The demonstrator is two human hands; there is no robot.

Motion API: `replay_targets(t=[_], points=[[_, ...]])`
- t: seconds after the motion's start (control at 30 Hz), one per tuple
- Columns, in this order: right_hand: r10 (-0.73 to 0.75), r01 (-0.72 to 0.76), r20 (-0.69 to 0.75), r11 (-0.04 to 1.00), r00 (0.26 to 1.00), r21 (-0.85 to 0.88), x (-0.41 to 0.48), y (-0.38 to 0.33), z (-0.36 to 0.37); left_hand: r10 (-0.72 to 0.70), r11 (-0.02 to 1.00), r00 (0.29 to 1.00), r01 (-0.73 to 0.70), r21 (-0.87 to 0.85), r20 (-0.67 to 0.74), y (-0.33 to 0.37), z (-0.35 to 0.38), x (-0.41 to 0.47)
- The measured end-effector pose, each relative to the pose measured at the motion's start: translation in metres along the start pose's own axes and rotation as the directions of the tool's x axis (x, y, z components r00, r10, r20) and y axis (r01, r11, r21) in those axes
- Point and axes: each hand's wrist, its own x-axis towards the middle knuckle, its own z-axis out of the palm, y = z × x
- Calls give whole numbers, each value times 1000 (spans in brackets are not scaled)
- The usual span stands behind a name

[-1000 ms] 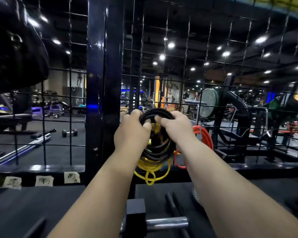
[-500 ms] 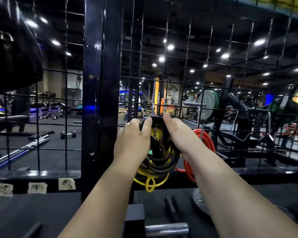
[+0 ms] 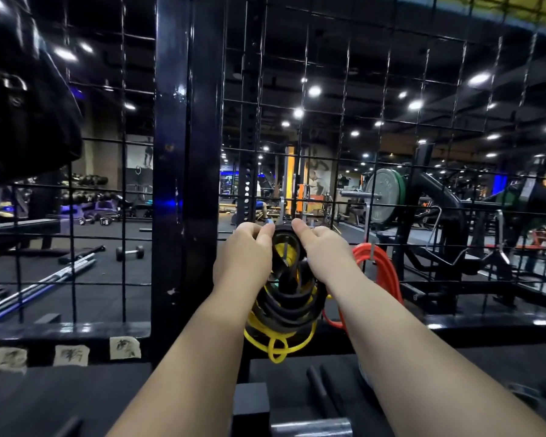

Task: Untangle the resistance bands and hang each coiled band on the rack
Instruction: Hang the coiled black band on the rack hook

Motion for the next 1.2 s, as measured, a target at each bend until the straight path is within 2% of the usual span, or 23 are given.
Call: replay_targets(t=[0.2, 0.27, 0.43, 0.57, 0.77, 0.87, 1.0, 1.1, 1.2], points=[[-58, 59, -116, 998, 992, 10, -20, 4, 14, 2, 973, 989, -36, -229, -145, -13, 17, -20], [-79, 80, -133, 997, 988, 1, -27, 6, 16, -2, 968, 981, -46, -245, -192, -22, 23, -26], [-172, 171, -180, 985, 968, -24, -46, 23, 17, -48, 973, 981, 3, -232, -187, -32, 29, -58], [-244, 240, -291, 969, 925, -51, -70, 42, 23, -49, 959, 977, -12, -283, -208, -43, 35, -85], [-245, 297, -350, 949, 904, 106, -96, 66, 31, -91, 924, 947, -35, -382, -307, -60, 48, -107], [-192, 253, -334, 956, 923, 149, -101, 79, 28, -162, 891, 965, 54, -451, -206, -70, 63, -114], [-114, 151, -269, 981, 956, 124, -107, 110, 22, -283, 822, 959, 227, -522, -29, -81, 90, -132], [-12, 23, -238, 999, 971, 41, -113, 140, 11, -324, 808, 944, 309, -501, 59, -74, 115, -145], [38, -24, -292, 998, 956, 50, -120, 165, -7, -335, 832, 922, 386, -398, 194, -60, 138, -154]])
